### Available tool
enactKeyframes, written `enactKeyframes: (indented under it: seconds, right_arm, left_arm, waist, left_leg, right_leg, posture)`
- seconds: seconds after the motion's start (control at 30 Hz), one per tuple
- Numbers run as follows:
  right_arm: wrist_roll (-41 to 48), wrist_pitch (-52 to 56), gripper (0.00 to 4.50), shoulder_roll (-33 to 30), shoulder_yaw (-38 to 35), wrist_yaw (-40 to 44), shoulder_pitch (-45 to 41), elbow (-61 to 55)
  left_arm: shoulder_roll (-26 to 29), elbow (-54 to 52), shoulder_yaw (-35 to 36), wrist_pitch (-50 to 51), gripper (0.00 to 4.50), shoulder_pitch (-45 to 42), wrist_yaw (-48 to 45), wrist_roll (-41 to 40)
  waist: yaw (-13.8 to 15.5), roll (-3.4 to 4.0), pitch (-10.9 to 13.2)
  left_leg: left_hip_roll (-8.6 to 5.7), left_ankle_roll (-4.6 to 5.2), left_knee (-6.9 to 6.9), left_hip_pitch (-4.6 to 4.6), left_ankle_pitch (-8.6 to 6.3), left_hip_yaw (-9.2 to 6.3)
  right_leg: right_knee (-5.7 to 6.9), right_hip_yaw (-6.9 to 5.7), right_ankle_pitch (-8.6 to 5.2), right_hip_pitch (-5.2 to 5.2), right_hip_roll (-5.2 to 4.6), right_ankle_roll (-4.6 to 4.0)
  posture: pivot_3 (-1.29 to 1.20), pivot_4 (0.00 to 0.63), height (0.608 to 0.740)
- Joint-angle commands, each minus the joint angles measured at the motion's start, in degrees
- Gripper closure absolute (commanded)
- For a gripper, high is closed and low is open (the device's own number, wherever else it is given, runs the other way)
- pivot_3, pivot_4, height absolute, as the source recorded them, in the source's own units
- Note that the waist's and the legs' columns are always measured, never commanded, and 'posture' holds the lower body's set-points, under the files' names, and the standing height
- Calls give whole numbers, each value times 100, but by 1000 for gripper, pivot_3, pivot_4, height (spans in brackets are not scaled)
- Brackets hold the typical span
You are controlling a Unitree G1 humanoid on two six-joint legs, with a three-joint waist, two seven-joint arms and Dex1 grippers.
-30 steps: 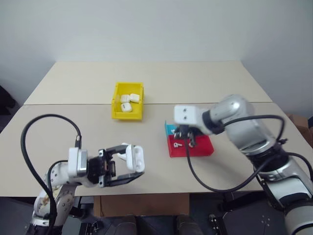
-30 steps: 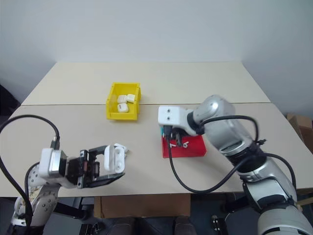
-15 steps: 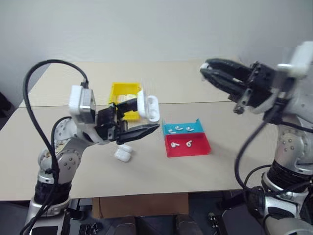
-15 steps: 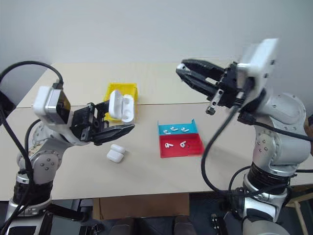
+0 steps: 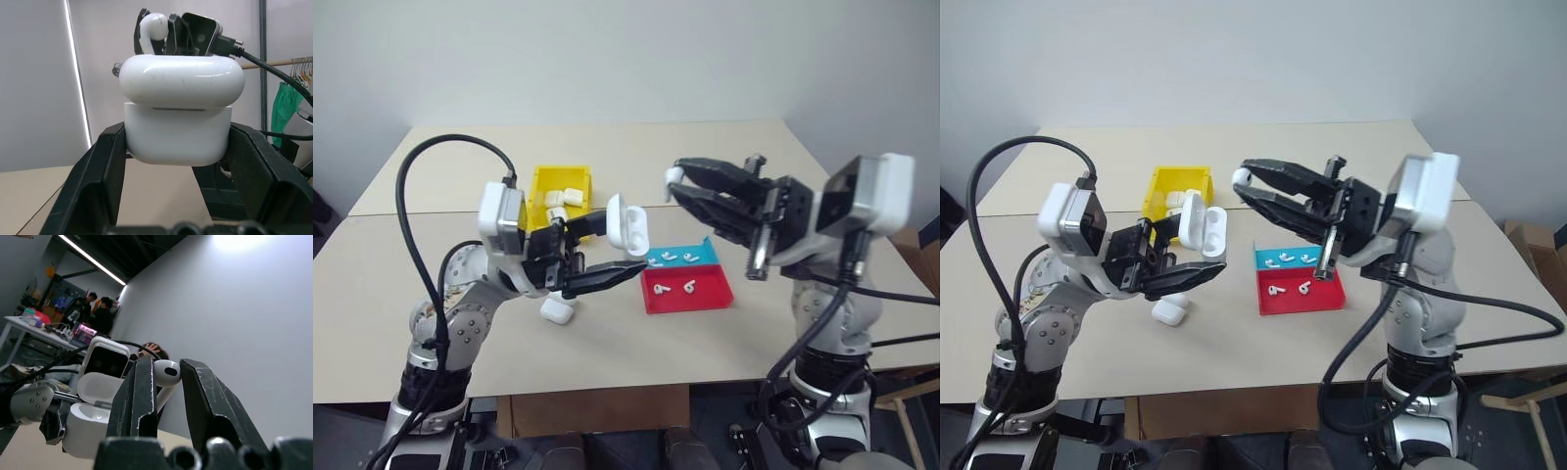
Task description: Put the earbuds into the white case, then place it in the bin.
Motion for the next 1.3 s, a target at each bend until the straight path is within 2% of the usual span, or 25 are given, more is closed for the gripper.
enactKeyframes:
  seconds: [0.03,0.53,1.17,1.3]
  right_arm:
    - [-56,-552,3917,-21,195,198,-211,177]
    - [-156,-1323,3917,-43,686,268,-235,577]
    - [-199,-1422,3917,-323,978,449,-218,801]
    - [-200,-1454,2635,-395,970,428,-219,778]
  left_arm:
    - [52,-171,161,12,1715,-4,-18,-79]
    - [-64,-84,146,-93,1715,37,-219,-25]
    - [-229,-103,167,-188,1715,81,-302,104]
    - [-272,-93,183,-206,1715,87,-326,124]
  waist:
    - [-1,0,0]
    - [11,0,0]
    - [39,0,0]
    - [46,0,0]
  left_leg:
    - [0,0,0,0,0,0]
    - [0,0,0,0,0,0]
    - [0,0,0,0,0,0]
    - [0,0,0,-1,0,1]
  right_leg:
    - [-1,0,0,0,0,0]
    - [-1,0,0,0,0,-1]
    - [-1,0,1,0,0,-1]
    - [-1,0,1,-1,0,-1]
  posture:
    - [0,150,740]
    - [0,150,740]
    - [0,150,740]
    - [0,150,740]
